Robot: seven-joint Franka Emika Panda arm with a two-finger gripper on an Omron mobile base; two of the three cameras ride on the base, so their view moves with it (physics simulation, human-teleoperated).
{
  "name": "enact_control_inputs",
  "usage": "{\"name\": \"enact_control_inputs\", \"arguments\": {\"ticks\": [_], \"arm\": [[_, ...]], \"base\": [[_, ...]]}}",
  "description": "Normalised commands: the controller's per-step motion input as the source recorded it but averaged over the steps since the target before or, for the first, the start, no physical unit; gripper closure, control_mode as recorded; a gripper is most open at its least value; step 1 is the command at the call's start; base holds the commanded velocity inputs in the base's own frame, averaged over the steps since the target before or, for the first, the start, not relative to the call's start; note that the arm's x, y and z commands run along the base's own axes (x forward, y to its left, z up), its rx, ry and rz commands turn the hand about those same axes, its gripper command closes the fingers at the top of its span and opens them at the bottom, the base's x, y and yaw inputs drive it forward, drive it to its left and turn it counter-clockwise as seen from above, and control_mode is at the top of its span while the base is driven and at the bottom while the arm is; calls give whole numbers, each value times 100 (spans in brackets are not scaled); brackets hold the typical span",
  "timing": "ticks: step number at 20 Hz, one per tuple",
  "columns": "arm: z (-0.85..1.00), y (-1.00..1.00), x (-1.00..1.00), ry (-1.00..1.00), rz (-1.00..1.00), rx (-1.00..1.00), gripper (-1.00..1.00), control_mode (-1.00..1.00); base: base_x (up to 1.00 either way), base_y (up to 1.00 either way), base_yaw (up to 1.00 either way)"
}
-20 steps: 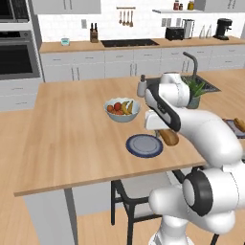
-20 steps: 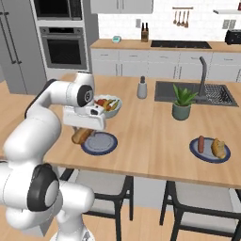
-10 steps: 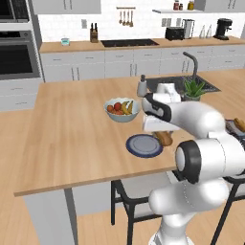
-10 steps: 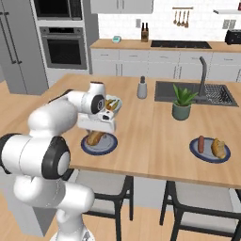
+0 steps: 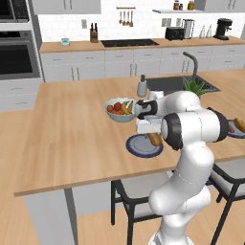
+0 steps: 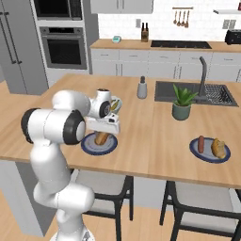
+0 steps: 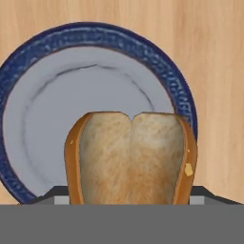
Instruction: Place one bun and one sausage from the bowl on each plate.
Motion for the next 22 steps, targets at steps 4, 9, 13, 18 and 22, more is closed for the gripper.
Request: {"name": "enact_control_inputs", "arguments": {"ticks": [4,9,13,18,22], "arm": [[-26,0,21,9,0,0,100,-100],[-23,0,0,3,0,0,100,-100],[-5,0,-14,0,0,0,-100,-100],[0,0,-25,0,0,0,-100,-100],[0,0,-19,0,0,0,-100,-100]], "base": [[0,0,0],[0,0,0],[0,0,0],[0,0,0],[0,0,0]]}}
